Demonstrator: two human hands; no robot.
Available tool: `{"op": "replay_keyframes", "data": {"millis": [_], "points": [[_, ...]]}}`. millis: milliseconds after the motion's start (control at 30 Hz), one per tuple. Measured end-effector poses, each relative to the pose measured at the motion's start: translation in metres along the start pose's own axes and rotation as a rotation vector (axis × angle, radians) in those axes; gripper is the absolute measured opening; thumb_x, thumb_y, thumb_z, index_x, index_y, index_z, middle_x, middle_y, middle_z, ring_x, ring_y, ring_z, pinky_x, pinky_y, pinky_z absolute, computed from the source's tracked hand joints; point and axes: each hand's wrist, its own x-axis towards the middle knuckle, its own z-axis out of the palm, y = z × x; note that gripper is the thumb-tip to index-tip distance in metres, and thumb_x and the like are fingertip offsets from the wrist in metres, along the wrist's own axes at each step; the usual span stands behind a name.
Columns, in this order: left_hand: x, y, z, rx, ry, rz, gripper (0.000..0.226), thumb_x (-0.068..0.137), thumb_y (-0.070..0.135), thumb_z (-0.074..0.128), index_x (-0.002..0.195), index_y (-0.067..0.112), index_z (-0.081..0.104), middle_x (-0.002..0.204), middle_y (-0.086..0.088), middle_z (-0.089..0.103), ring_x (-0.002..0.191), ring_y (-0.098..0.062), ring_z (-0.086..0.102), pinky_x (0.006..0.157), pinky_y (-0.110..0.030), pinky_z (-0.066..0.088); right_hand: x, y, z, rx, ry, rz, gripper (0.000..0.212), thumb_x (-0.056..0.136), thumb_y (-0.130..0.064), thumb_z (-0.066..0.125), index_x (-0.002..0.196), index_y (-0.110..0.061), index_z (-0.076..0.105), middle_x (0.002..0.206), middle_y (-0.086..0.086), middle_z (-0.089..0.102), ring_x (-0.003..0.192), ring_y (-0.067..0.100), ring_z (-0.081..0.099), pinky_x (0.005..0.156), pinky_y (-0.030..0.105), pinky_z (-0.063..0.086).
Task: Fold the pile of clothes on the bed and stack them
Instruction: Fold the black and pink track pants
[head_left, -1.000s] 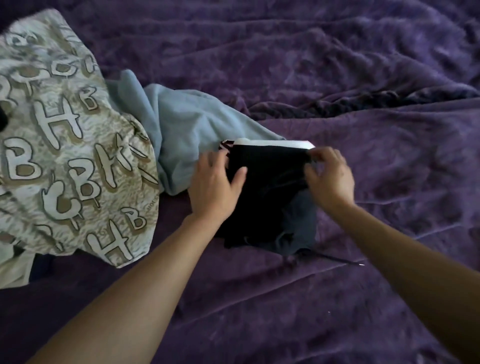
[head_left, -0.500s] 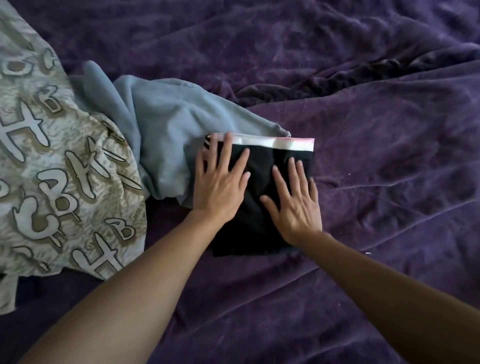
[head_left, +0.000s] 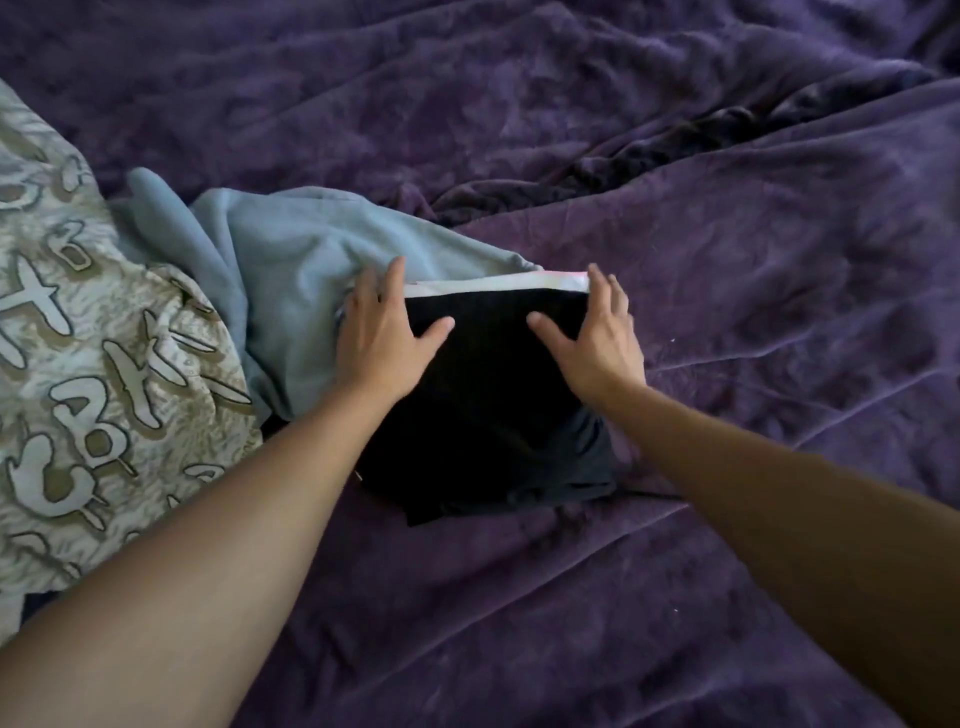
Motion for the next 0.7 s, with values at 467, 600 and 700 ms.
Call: {"op": "replay_keyframes", "data": {"millis": [467, 600, 700], "points": [[-0.053, 0.118, -0.098, -0.195, -0.459, 0.027, 0.026, 0.066, 0.023, 0.085, 0.066, 0.023, 0.059, 0.059, 0.01, 0.058, 0.054, -0.007, 0.054, 0.05, -0.022, 0.038, -0.097, 0.049, -0.133, 0.252, -0.009, -0.031, 0.085, 0.063, -0.035, 0.085, 0.136, -0.033, 0.041, 0.118, -0.001, 0.066, 0.113, 0.025, 0.059, 0.087, 0.029, 0.045], [-0.075, 0.216, -0.107, -0.171, -0.476, 0.152, 0.024, 0.071, 0.023, 0.08, 0.062, 0.02, 0.057, 0.059, 0.006, 0.057, 0.054, -0.012, 0.054, 0.049, -0.026, 0.038, -0.111, 0.092, -0.219, 0.308, 0.085, -0.013, 0.084, 0.065, -0.032, 0.085, 0.136, -0.036, 0.041, 0.114, -0.006, 0.066, 0.109, 0.018, 0.06, 0.085, 0.024, 0.045], [-0.091, 0.298, -0.095, -0.219, -0.471, 0.206, 0.028, 0.071, 0.022, 0.079, 0.058, 0.016, 0.055, 0.053, 0.008, 0.05, 0.05, -0.009, 0.046, 0.048, -0.026, 0.034, -0.112, 0.136, -0.293, 0.371, 0.18, -0.031, 0.085, 0.064, -0.026, 0.086, 0.136, -0.036, 0.043, 0.112, -0.013, 0.062, 0.108, 0.008, 0.058, 0.088, 0.02, 0.043]]}}
